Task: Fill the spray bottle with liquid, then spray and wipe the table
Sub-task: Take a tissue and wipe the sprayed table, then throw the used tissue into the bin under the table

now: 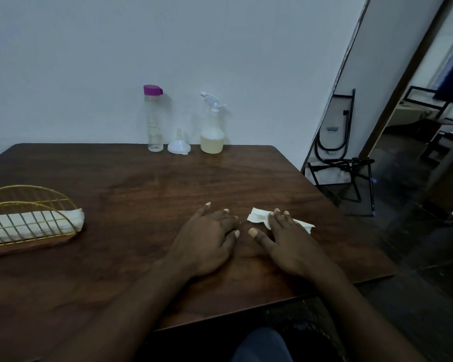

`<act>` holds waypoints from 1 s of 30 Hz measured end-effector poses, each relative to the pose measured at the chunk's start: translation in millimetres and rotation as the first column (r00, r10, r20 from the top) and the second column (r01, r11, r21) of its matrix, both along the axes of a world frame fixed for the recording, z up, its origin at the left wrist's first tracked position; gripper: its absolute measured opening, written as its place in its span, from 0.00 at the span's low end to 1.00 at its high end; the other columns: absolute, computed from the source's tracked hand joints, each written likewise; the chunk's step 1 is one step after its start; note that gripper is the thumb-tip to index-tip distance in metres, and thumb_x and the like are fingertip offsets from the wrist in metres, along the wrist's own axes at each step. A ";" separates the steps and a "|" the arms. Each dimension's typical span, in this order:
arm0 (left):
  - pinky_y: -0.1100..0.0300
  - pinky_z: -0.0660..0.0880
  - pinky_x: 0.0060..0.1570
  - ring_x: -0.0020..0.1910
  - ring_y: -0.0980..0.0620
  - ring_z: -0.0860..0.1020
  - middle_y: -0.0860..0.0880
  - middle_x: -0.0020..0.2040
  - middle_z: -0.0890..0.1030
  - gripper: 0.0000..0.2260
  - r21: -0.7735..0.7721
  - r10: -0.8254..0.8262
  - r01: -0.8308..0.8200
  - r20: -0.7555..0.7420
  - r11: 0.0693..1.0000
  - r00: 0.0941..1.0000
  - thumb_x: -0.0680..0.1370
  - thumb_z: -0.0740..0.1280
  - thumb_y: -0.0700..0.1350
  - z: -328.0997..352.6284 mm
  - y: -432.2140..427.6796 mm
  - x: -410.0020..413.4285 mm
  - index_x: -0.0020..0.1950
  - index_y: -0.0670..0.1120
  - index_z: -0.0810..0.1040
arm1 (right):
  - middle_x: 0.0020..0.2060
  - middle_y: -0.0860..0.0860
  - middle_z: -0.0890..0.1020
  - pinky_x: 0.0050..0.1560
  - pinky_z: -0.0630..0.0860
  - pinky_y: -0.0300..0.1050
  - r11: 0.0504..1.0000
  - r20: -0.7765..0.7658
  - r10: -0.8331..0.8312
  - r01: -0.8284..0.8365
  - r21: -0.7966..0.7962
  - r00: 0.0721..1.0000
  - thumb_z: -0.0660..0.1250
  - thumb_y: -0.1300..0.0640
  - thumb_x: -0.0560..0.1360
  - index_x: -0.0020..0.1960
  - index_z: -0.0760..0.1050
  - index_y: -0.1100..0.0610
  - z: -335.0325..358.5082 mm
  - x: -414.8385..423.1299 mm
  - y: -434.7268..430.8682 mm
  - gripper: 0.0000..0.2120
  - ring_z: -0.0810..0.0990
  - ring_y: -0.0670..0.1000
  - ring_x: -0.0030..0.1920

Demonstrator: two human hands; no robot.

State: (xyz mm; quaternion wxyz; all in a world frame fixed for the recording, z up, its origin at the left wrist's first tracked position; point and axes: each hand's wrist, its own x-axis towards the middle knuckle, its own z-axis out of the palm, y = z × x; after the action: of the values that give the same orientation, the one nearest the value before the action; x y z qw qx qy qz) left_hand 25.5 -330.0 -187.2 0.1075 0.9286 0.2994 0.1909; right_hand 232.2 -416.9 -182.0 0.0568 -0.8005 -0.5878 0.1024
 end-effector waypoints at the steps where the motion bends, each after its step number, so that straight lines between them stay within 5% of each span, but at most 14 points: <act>1: 0.52 0.48 0.81 0.78 0.59 0.65 0.55 0.74 0.76 0.20 0.001 -0.001 0.001 0.009 1.000 1.000 0.85 0.56 0.53 -0.5 -1.7 -0.5 0.74 0.51 0.76 | 0.85 0.51 0.46 0.82 0.44 0.51 1.000 -0.003 -0.003 0.003 -0.002 1.000 0.43 0.23 0.76 0.85 0.46 0.55 0.1 0.3 -1.1 0.49 0.42 0.50 0.84; 6: 0.53 0.50 0.81 0.78 0.59 0.65 0.56 0.74 0.76 0.19 0.012 -0.025 0.025 0.052 1.000 0.998 0.86 0.57 0.51 1.5 -9.6 2.1 0.75 0.52 0.76 | 0.85 0.49 0.46 0.81 0.44 0.48 0.999 -0.005 0.032 -0.031 0.021 0.999 0.34 0.19 0.65 0.85 0.47 0.53 -2.2 -17.3 -30.1 0.59 0.41 0.47 0.84; 18: 0.54 0.48 0.80 0.77 0.55 0.68 0.54 0.73 0.78 0.23 0.222 -0.255 0.276 -0.118 0.935 0.960 0.85 0.52 0.58 -9.5 -66.3 15.5 0.70 0.51 0.80 | 0.84 0.44 0.43 0.76 0.34 0.32 0.985 0.036 0.155 -0.157 0.073 0.987 0.30 0.15 0.65 0.86 0.46 0.50 -11.3 -31.3 -125.0 0.59 0.36 0.40 0.82; 25: 0.48 0.59 0.79 0.72 0.51 0.75 0.52 0.64 0.84 0.34 0.280 -0.280 0.316 -0.163 0.906 0.946 0.78 0.54 0.72 -7.3 -92.5 9.4 0.63 0.48 0.84 | 0.82 0.42 0.44 0.75 0.33 0.32 0.959 0.068 0.250 -0.256 0.119 0.966 0.48 0.19 0.73 0.85 0.48 0.50 -16.9 -19.3 -155.3 0.51 0.37 0.39 0.82; 30: 0.45 0.67 0.75 0.64 0.48 0.80 0.50 0.59 0.86 0.18 0.396 -0.271 0.321 -0.177 0.860 0.946 0.76 0.66 0.57 -10.1 -105.0 7.7 0.58 0.48 0.86 | 0.81 0.48 0.62 0.81 0.60 0.50 0.900 0.155 0.268 -0.304 0.313 0.951 0.71 0.49 0.79 0.82 0.64 0.54 -27.6 -14.4 -167.2 0.34 0.56 0.46 0.82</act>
State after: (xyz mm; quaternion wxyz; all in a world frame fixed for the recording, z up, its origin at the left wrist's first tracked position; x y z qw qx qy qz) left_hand 33.2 -435.0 -197.3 -0.0841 0.9741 0.1106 0.1782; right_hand 217.8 -584.1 -209.6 0.1436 -0.6886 -0.7100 -0.0344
